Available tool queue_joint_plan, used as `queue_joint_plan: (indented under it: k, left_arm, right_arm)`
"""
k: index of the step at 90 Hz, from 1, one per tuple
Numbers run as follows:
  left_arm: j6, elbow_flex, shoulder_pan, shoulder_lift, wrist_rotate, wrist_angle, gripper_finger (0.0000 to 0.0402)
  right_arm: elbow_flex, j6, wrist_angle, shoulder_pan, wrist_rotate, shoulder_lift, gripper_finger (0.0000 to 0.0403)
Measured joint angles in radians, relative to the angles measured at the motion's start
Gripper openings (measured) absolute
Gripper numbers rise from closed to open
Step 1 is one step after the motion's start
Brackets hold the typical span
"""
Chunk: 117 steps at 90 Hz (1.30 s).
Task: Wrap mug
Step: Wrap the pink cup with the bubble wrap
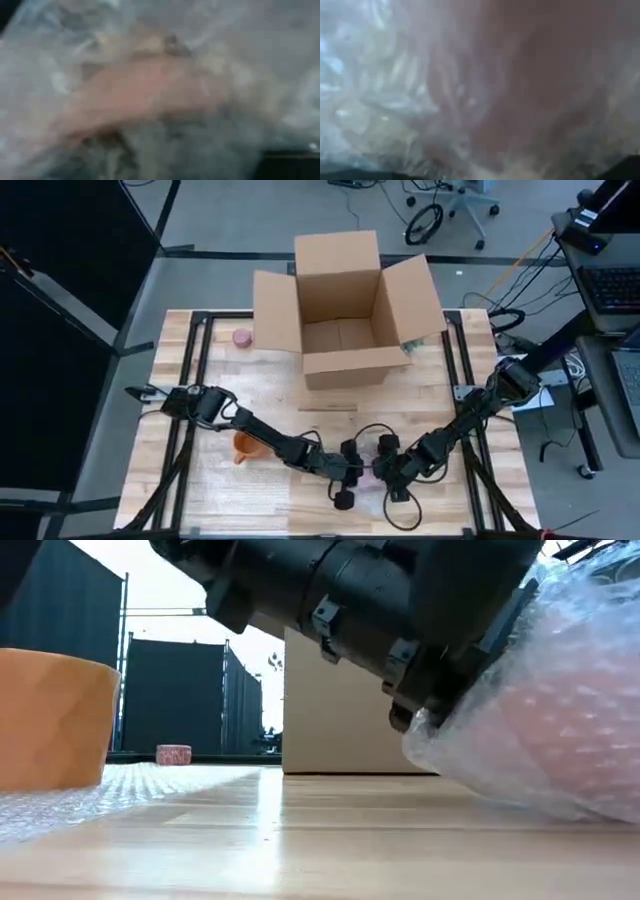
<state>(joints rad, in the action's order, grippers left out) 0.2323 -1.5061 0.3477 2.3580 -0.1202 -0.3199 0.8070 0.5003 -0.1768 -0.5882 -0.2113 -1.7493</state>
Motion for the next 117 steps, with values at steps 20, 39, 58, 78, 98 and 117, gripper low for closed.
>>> queue_joint_plan:
  k: [20,39,58,78,98,117]
  left_arm:
    - [-0.015,-0.055,0.005,-0.053,-0.003,0.243,0.0]
    - [0.079,-0.094,0.013,-0.175,-0.009,0.583,0.0]
    - [0.187,-0.155,0.015,-0.245,0.082,0.84,0.0001]
    - [0.264,-0.156,0.015,-0.247,0.136,1.013,0.0001]
    - [0.284,-0.152,0.015,-0.247,0.136,1.039,0.0]
    - [0.278,-0.157,0.011,-0.247,0.127,1.016,0.0]
  right_arm:
    - [0.003,0.041,0.019,-0.001,-0.004,0.004,0.0215]
    - [0.005,0.086,0.12,0.006,-0.068,0.012,0.0214]
    - [0.009,-0.002,0.274,0.058,-0.04,0.008,0.0214]
    - [0.009,-0.024,0.336,0.122,-0.009,-0.049,0.0214]
    - [0.013,-0.007,0.231,0.143,0.087,-0.045,0.0214]
    - [0.005,0.032,-0.039,0.122,0.114,0.134,0.0215]
